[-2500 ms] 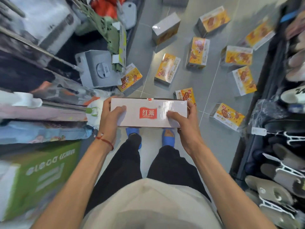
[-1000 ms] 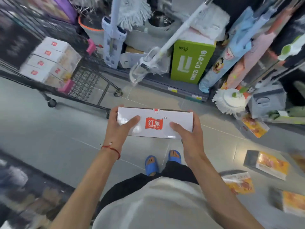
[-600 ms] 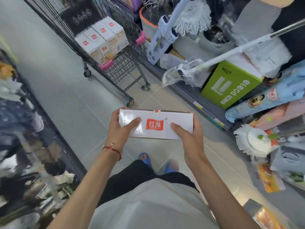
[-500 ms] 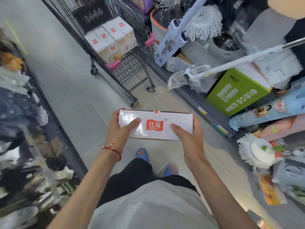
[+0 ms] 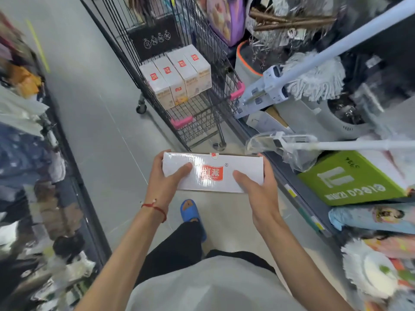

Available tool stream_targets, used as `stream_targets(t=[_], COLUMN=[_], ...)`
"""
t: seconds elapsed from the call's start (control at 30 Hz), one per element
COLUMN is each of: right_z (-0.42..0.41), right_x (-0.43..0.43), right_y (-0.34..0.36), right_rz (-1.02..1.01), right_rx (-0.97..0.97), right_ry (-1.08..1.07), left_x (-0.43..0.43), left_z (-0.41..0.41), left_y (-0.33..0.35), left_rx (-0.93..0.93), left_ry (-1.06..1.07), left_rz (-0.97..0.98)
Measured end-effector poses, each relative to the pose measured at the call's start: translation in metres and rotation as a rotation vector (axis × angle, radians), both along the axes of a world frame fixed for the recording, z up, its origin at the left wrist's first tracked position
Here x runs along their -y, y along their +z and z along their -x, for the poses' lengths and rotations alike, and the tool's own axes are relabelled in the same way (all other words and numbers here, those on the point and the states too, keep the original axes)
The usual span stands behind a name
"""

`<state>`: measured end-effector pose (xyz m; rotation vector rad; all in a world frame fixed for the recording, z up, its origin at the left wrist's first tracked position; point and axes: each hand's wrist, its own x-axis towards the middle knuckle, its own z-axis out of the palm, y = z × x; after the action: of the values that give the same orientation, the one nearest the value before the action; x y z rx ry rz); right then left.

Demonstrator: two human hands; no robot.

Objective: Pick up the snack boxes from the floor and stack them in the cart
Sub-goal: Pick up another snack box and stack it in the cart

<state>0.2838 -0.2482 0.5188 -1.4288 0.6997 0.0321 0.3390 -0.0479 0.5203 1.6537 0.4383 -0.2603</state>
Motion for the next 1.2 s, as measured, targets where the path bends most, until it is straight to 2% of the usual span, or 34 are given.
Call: stream_targets(t=[0.37, 0.7, 0.97, 1.2], right_z=[-0.17, -0.319, -0.393, -0.431], right_x=[-0.052, -0.035, -0.02, -0.024], right_y=[0.013, -0.008, -0.028, -0.043], right_rz=[0.011, -0.019, -0.058, -0.065], right_rx=[-0.008, 0.0, -0.068, -0.124], right_ry=[-0.118, -0.172, -0.204, -0.304], left_x=[-0.038, -0.019, 0.011, 0.021], left_z=[-0.2, -0.356, -0.448, -0.515], left_y=[0.021, 0.015, 0.009, -0.019], left_rx=[0.026, 0.068, 0.022, -0.068], left_ry=[-0.101, -0.149, -0.209, -0.407], left_rz=[-0.06, -0.187, -0.282, -0.283])
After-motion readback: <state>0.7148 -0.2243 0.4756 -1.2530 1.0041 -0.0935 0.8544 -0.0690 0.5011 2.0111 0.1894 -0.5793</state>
